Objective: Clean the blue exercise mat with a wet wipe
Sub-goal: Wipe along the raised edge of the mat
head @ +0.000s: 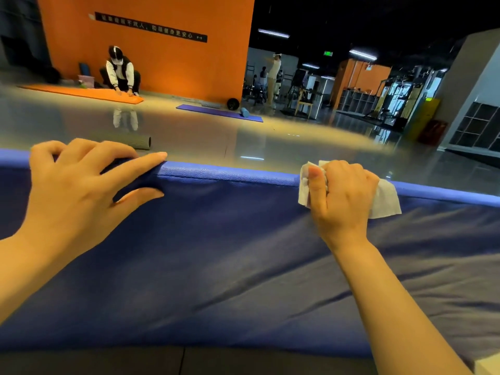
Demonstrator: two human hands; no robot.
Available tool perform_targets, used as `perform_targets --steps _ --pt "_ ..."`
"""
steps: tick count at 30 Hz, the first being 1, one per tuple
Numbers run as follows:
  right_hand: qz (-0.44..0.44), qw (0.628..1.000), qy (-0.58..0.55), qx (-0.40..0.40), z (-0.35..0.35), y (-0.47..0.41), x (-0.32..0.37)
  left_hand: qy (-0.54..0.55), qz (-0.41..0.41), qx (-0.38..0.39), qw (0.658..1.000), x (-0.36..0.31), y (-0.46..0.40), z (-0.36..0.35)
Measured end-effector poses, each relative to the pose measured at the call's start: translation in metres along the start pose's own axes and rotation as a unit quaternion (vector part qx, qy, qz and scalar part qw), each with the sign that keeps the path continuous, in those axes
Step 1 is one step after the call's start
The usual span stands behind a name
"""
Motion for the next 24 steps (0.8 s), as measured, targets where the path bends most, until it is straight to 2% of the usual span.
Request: perform_targets --steps 6,9,12,16,20,24 --pt "0.002 0.999 0.03 0.016 0.008 0.002 -0.019 -0.012 -0.016 -0.046 0.999 -0.036 0.001 0.012" --pt "-0.01 0.998 0.061 0.016 0.017 0.002 -0.048 -0.018 -0.027 -0.099 0.995 -0.075 -0.004 0.015" --pt "-0.046 0.993 0.1 0.032 0.028 0.005 -0.085 -0.002 -0.032 -0.118 0.993 -0.116 -0.01 0.01" --pt "-0.109 0.988 0.103 0.027 0.042 0.007 -0.11 -0.004 -0.058 -0.099 0.993 -0.151 -0.018 -0.006" --pt "-0.154 0.987 0.039 0.014 0.033 0.006 -0.102 -0.024 -0.082 -0.069 0.994 -0.143 -0.02 -0.017" --pt "-0.087 0.995 0.008 0.04 0.013 0.002 -0.049 -0.034 -0.111 -0.047 0.992 -0.134 -0.024 -0.02"
Point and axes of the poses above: each hand's wrist, its own y-axis away from the middle knuckle, its own z-axis out of the back of the hand, x = y × z, the point moved 1 cm from there along -y, towards the middle knuckle, and after that the axes turned 1 degree about x, right-handed, at the moved point
